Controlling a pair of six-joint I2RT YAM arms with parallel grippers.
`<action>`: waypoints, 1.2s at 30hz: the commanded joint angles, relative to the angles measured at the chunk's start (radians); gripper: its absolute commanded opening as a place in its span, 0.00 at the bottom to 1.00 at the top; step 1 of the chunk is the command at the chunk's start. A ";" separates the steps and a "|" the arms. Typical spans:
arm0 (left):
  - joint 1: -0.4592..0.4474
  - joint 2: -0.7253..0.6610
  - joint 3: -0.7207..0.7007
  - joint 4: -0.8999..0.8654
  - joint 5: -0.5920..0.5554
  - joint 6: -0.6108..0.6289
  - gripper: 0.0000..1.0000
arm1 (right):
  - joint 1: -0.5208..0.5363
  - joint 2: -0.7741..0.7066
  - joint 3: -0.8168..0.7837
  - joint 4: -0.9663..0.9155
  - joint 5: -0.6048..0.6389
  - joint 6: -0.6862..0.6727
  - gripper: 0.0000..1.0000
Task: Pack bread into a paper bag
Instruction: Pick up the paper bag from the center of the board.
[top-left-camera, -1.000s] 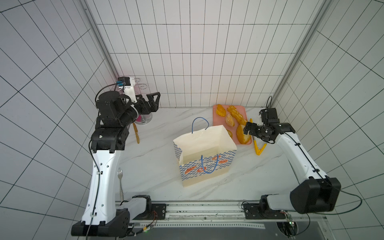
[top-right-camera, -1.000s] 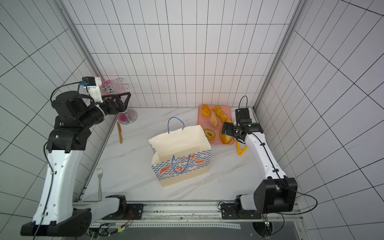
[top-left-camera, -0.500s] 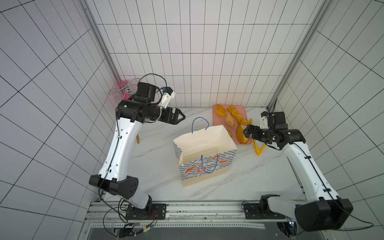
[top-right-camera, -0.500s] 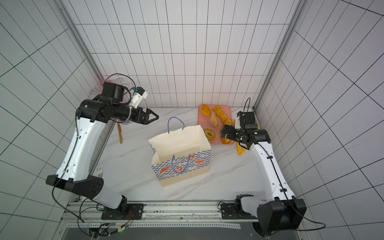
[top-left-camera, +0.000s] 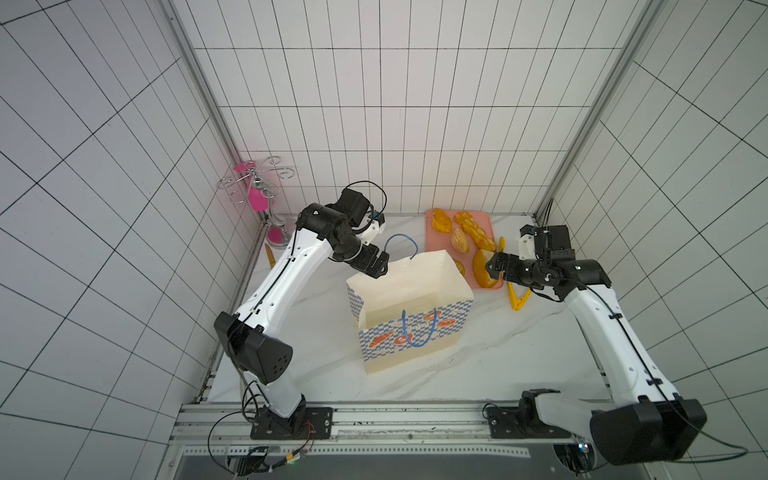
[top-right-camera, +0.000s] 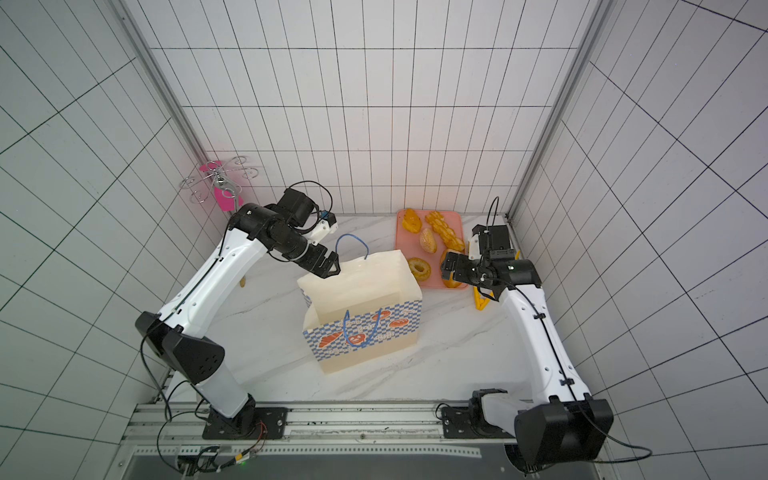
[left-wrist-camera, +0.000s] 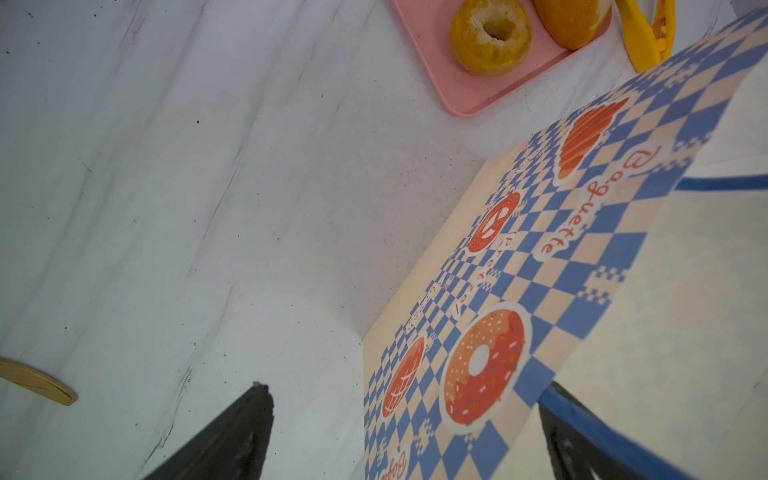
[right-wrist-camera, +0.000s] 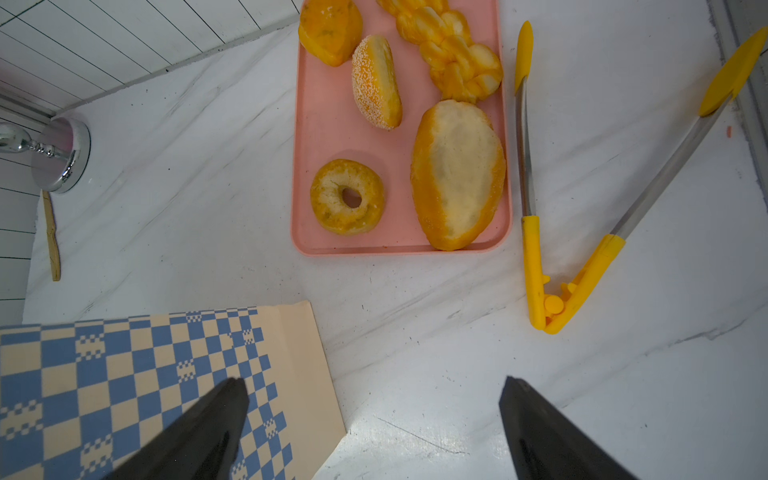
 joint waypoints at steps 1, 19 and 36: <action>0.001 -0.026 -0.016 0.020 -0.016 0.020 0.99 | 0.007 -0.010 -0.036 -0.014 0.021 0.004 0.99; -0.014 -0.035 -0.074 0.073 -0.088 0.026 0.99 | 0.006 -0.014 -0.026 -0.029 0.083 0.008 0.99; -0.027 0.009 -0.087 0.091 -0.092 0.032 0.51 | 0.006 0.012 -0.013 -0.046 0.095 0.007 0.99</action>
